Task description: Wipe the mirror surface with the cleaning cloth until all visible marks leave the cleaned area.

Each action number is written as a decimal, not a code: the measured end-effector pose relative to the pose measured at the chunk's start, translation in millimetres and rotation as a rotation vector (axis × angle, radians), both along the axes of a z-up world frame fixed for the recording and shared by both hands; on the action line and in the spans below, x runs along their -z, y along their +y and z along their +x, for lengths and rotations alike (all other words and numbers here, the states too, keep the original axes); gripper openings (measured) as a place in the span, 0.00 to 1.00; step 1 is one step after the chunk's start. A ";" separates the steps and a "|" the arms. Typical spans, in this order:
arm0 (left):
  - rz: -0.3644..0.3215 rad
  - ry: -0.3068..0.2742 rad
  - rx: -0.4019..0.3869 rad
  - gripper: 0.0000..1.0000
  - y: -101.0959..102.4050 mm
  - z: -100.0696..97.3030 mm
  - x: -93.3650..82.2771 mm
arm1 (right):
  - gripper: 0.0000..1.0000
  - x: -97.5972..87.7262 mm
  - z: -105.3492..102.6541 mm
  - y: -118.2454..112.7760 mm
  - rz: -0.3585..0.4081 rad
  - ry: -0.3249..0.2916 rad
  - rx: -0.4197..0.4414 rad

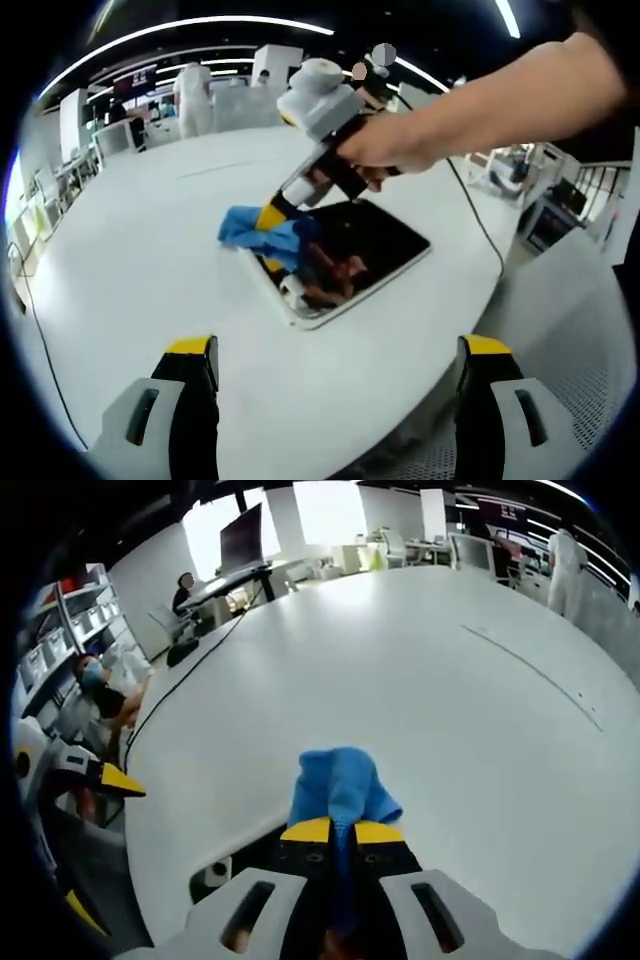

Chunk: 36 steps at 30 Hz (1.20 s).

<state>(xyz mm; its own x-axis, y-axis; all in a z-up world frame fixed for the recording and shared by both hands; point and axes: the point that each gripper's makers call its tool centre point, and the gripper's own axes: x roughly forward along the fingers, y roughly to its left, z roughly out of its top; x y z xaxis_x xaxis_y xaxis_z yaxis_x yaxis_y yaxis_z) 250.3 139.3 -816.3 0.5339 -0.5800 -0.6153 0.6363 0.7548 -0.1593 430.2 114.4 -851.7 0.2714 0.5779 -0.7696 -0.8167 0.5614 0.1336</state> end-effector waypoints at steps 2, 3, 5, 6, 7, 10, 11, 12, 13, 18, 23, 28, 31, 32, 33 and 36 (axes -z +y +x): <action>-0.006 -0.003 -0.007 0.99 0.9 0.8 -0.7 | 0.00 0.1 -0.2 0.1 -0.002 0.003 0.001; -0.009 -0.004 -0.014 0.99 1.6 0.9 -1.7 | 0.00 0.1 -0.6 0.1 -0.002 0.003 -0.002; -0.003 -0.002 -0.029 0.99 4.3 1.9 -1.6 | 0.00 0.2 -0.3 -0.2 -0.003 0.002 -0.010; 0.001 -0.002 -0.030 0.99 5.2 2.0 -1.2 | 0.00 0.2 -0.2 -0.3 -0.003 0.004 -0.012; 0.004 0.000 -0.033 0.99 5.9 2.2 -0.4 | 0.00 0.2 0.1 -1.1 -0.005 0.004 -0.013; 0.009 0.001 -0.033 0.99 5.8 2.6 -0.2 | 0.00 0.0 1.6 -4.8 -0.007 0.007 -0.007; 0.008 -0.003 -0.033 0.99 5.5 3.2 -0.7 | 0.00 -0.1 2.1 -7.6 -0.011 0.008 -0.004; 0.006 -0.002 -0.035 0.99 5.5 3.4 -0.8 | 0.00 0.1 3.2 -10.2 -0.014 0.008 -0.003; 0.005 -0.001 -0.038 0.99 5.7 3.4 -0.8 | 0.00 0.2 3.9 -14.0 -0.016 0.008 0.000; 0.006 0.000 -0.042 0.99 5.4 3.7 -1.6 | 0.00 0.4 3.1 -29.7 -0.019 0.008 0.013; 0.001 0.000 -0.048 0.99 6.2 4.8 -0.2 | 0.00 0.8 3.4 -32.2 -0.020 0.008 0.019; 0.012 0.000 -0.047 0.99 7.6 4.7 1.7 | 0.00 0.9 3.4 -30.8 -0.034 -0.006 0.009; 0.013 -0.003 -0.046 0.99 8.0 4.9 1.6 | 0.00 0.8 2.8 -31.0 -0.033 -0.005 0.011; 0.013 -0.003 -0.049 0.99 8.4 5.0 1.3 | 0.00 0.8 2.8 -30.8 -0.033 -0.006 0.011; 0.012 -0.003 -0.050 0.99 8.6 4.9 1.2 | 0.00 0.8 2.8 -30.8 -0.034 -0.006 0.011; 0.014 -0.001 -0.052 0.99 9.2 4.3 1.5 | 0.00 1.0 3.3 -31.2 -0.037 -0.007 0.021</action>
